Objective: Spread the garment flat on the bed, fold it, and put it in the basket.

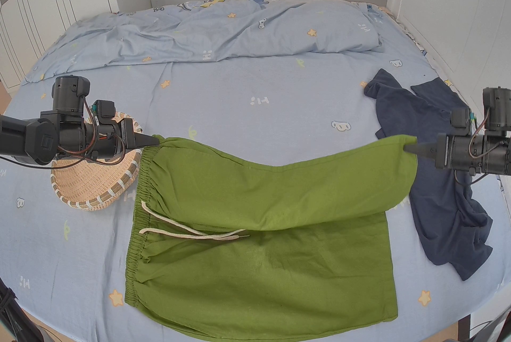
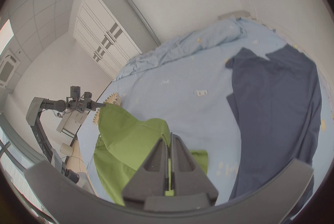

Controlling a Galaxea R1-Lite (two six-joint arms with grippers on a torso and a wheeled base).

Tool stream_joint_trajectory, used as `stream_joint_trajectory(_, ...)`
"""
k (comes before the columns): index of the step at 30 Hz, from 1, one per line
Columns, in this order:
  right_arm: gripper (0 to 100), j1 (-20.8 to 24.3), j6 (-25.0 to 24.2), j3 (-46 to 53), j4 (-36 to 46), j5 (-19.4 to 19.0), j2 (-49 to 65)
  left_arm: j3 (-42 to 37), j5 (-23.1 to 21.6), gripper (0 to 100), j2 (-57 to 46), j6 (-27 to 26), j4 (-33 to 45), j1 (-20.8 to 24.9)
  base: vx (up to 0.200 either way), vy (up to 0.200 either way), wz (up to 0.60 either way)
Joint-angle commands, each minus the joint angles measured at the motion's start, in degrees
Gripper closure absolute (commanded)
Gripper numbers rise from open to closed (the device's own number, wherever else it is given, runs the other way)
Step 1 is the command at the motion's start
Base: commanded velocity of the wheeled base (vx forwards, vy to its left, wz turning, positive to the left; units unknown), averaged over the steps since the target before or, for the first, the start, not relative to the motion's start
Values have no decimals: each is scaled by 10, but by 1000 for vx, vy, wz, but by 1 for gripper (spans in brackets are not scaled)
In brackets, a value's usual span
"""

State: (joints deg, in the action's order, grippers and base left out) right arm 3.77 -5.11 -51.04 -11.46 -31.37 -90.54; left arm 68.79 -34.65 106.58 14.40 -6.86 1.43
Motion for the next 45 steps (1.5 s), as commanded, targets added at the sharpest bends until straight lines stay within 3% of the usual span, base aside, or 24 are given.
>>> stream_joint_trajectory(1, 100, 12, -1, -78, 5, 2, -39, 2, 0, 100, -2, 1, -5, -15, 0, 0, 0)
stream_joint_trajectory(12, 100, 27, -15, -218, 4, 3, -144, -3, 2, 100, 5, 47, -95, -22, 0, 0, 0)
stream_joint_trajectory(21, 100, 26, -16, -303, 1, 3, -225, -3, 7, 100, 28, 49, -131, -30, 0, 0, 0)
stream_joint_trajectory(27, 100, 23, -17, -341, -3, 22, -258, -1, 8, 100, 43, 49, -153, -34, 0, 0, 0)
stream_joint_trajectory(45, 100, 7, -17, -397, -18, 29, -306, 21, 20, 100, 111, 55, -278, -38, 0, 0, 0)
